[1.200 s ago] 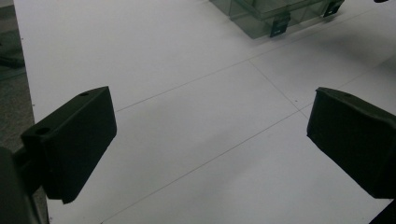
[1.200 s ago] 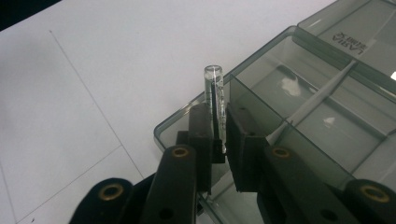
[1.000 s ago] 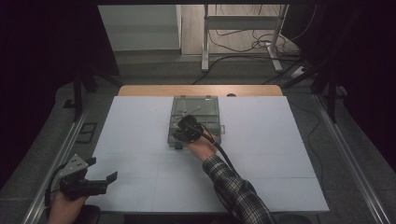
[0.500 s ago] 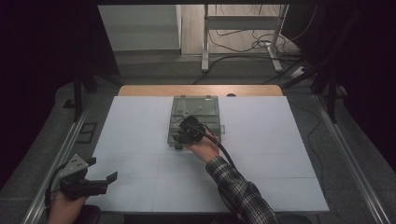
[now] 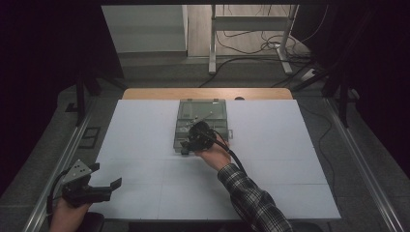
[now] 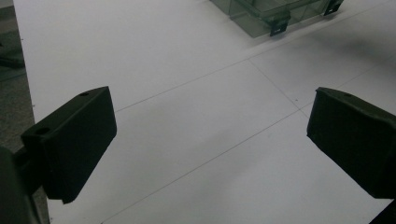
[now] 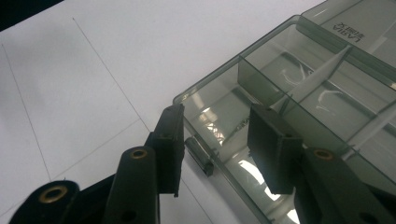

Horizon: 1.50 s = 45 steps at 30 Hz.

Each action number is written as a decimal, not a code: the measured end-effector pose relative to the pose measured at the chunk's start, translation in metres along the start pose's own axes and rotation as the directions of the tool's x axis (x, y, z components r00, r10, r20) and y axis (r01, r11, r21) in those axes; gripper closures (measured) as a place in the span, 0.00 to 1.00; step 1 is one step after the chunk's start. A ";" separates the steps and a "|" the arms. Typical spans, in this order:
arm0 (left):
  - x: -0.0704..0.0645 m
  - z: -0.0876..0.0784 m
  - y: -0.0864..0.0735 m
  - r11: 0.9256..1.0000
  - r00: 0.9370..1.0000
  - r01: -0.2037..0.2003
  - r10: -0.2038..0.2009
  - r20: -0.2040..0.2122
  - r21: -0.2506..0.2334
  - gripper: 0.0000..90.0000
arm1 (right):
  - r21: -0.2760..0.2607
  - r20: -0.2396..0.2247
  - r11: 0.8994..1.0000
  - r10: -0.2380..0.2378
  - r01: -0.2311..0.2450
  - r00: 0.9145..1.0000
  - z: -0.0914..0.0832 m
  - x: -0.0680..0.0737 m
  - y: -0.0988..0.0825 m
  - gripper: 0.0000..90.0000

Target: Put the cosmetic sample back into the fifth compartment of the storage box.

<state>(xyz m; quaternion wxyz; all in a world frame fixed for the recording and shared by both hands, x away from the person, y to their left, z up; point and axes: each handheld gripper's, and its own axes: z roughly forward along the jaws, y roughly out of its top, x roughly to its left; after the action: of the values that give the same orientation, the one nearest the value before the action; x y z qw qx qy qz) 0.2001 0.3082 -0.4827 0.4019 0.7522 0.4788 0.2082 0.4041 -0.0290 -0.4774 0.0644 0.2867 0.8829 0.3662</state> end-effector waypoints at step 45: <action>-0.001 0.000 0.000 1.000 1.000 -0.008 0.008 0.006 -0.001 0.03 | 0.059 0.017 0.998 -0.012 0.011 1.000 -0.031 -0.003 -0.025 0.13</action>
<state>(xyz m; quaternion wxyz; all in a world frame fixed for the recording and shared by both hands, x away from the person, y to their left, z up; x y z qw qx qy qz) 0.1998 0.3074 -0.4825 0.4027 0.7546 0.4745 0.2079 0.3853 -0.0632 -0.4723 0.0656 0.2863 0.8945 0.3370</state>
